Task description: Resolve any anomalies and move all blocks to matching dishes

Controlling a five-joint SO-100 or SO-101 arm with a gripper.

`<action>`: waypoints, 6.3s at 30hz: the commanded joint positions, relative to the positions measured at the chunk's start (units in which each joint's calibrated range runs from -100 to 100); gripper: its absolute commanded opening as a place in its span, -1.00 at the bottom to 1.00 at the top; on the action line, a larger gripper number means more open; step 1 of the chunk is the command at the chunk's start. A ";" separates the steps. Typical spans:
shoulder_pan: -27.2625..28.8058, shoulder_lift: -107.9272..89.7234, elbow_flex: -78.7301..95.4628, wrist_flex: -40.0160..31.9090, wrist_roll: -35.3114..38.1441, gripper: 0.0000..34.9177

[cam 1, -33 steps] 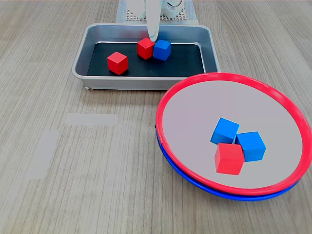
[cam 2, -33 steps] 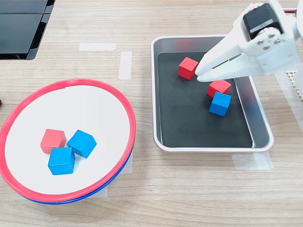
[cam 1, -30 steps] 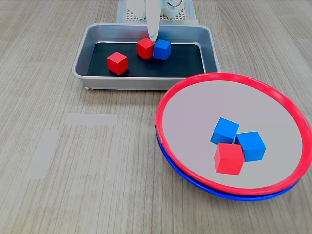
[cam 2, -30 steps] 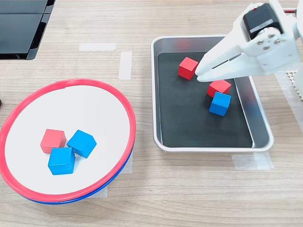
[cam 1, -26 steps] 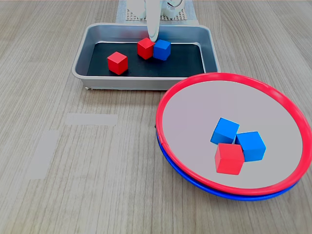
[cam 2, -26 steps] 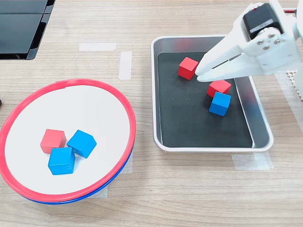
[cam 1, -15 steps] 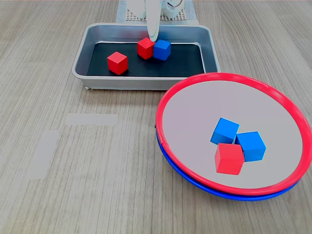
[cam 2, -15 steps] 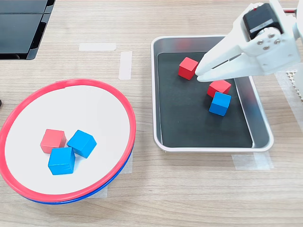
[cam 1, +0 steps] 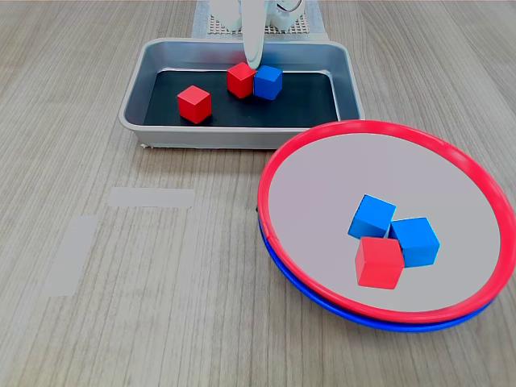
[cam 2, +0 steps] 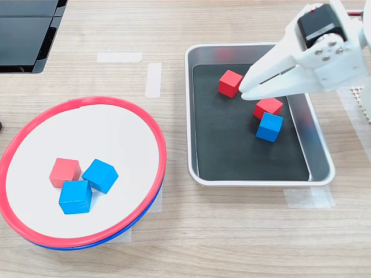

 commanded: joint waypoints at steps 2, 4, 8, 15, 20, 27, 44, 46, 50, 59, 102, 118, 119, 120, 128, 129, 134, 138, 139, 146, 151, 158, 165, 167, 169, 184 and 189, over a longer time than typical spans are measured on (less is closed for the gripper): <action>0.43 -0.26 0.00 0.19 -0.20 -0.98; 0.43 -0.26 0.00 0.19 -0.20 -0.98; -0.89 -0.26 0.00 0.19 0.68 -0.98; -1.64 -0.08 0.00 0.44 0.88 -0.98; -1.73 14.07 -12.38 1.10 4.79 -0.90; -7.38 43.33 -40.05 1.76 6.79 -0.55; -11.71 86.06 -64.18 -10.12 11.72 -0.60; -12.37 88.70 -66.09 -10.79 11.72 -0.64; -13.22 92.37 -69.55 -10.95 11.62 -0.73; -14.16 97.31 -74.01 -11.78 11.82 -0.73; -14.63 92.28 -76.92 -12.19 10.89 -1.00; -8.89 81.37 -67.18 -18.21 6.98 -1.00; -8.51 80.85 -66.82 -18.79 6.69 -1.00; -7.95 80.26 -66.36 -19.29 6.40 -1.00; 2.31 76.67 -61.27 -24.82 7.72 -1.00; 3.16 76.84 -60.90 -25.23 8.06 -1.00; 10.50 80.26 -60.08 -26.22 10.01 -1.00; 13.70 84.69 -61.27 -27.38 10.55 -1.00; 14.45 86.57 -62.27 -27.46 10.74 -1.00; 16.43 96.80 -66.64 -30.43 10.94 -1.00; 16.71 100.38 -68.27 -32.41 11.04 -1.00; 14.92 102.35 -69.82 -33.24 10.11 -1.00; 12.57 101.83 -66.91 -33.73 9.38 -1.00; 12.20 101.83 -66.09 -33.81 9.38 -1.00; 12.01 101.83 -65.09 -34.06 9.52 -1.00; 13.04 101.32 -62.81 -33.24 11.58 -1.00; 13.51 100.30 -62.27 -31.92 12.41 -1.00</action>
